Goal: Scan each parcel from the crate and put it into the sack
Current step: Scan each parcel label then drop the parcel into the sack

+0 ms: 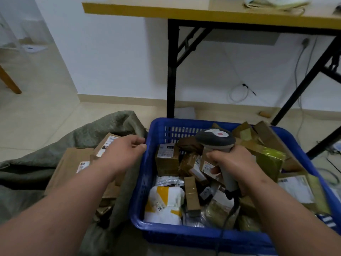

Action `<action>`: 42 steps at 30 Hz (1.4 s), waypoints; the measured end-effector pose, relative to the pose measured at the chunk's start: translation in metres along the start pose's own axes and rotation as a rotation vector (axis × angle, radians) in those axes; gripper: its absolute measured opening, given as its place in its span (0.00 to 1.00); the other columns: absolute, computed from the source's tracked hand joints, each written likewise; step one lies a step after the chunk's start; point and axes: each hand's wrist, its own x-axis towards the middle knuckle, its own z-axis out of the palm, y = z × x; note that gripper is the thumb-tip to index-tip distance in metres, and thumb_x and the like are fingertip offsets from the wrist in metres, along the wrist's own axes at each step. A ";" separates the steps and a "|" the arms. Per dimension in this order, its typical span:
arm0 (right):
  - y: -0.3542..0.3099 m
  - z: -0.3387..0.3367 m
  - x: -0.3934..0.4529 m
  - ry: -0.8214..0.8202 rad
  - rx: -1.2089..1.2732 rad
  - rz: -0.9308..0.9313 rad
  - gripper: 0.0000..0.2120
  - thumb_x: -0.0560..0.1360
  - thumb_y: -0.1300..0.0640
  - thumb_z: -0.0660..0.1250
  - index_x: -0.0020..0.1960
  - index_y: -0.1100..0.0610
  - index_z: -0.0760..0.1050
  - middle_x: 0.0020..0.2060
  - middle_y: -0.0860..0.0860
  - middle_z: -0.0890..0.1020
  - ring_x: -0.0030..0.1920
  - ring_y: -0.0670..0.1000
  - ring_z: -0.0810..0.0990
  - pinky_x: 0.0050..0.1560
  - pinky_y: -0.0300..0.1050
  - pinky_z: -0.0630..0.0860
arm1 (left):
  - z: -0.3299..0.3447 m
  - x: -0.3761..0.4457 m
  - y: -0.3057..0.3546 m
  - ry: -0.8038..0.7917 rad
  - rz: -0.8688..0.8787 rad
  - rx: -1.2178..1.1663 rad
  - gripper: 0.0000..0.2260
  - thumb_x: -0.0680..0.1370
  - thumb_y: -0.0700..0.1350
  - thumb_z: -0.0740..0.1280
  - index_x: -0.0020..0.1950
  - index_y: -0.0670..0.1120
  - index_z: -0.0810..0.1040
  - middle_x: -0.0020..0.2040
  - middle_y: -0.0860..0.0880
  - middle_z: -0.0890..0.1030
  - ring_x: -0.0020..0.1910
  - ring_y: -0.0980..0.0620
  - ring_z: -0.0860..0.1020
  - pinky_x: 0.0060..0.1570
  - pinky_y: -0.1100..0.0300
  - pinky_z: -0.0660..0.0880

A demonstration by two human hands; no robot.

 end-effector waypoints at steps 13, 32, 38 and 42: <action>0.054 -0.076 0.054 0.142 -0.271 0.062 0.11 0.68 0.42 0.73 0.39 0.45 0.73 0.37 0.46 0.80 0.39 0.48 0.78 0.33 0.43 0.70 | 0.131 0.017 0.058 -0.406 -0.081 -0.174 0.14 0.80 0.49 0.67 0.65 0.52 0.77 0.59 0.53 0.79 0.55 0.57 0.77 0.51 0.63 0.72; 0.071 -0.050 0.057 -0.274 -0.210 0.212 0.08 0.66 0.52 0.74 0.42 0.53 0.80 0.40 0.52 0.84 0.43 0.52 0.83 0.45 0.49 0.82 | 0.253 0.009 0.059 -0.685 -0.775 -0.891 0.25 0.78 0.65 0.58 0.56 0.48 0.82 0.48 0.47 0.86 0.49 0.44 0.81 0.46 0.49 0.78; 0.070 -0.032 0.048 -0.339 0.041 0.257 0.12 0.64 0.56 0.76 0.47 0.53 0.81 0.44 0.55 0.84 0.46 0.55 0.82 0.49 0.54 0.82 | 0.237 0.010 0.050 -0.541 -0.813 -0.772 0.14 0.81 0.48 0.60 0.62 0.45 0.79 0.52 0.44 0.85 0.53 0.45 0.83 0.35 0.59 0.77; 0.061 -0.040 0.052 -0.274 0.098 0.242 0.05 0.71 0.59 0.71 0.47 0.57 0.80 0.37 0.56 0.85 0.39 0.55 0.86 0.36 0.46 0.82 | 0.205 0.013 0.040 -0.408 -0.771 -0.804 0.10 0.80 0.42 0.64 0.61 0.48 0.77 0.49 0.43 0.86 0.50 0.43 0.84 0.32 0.55 0.78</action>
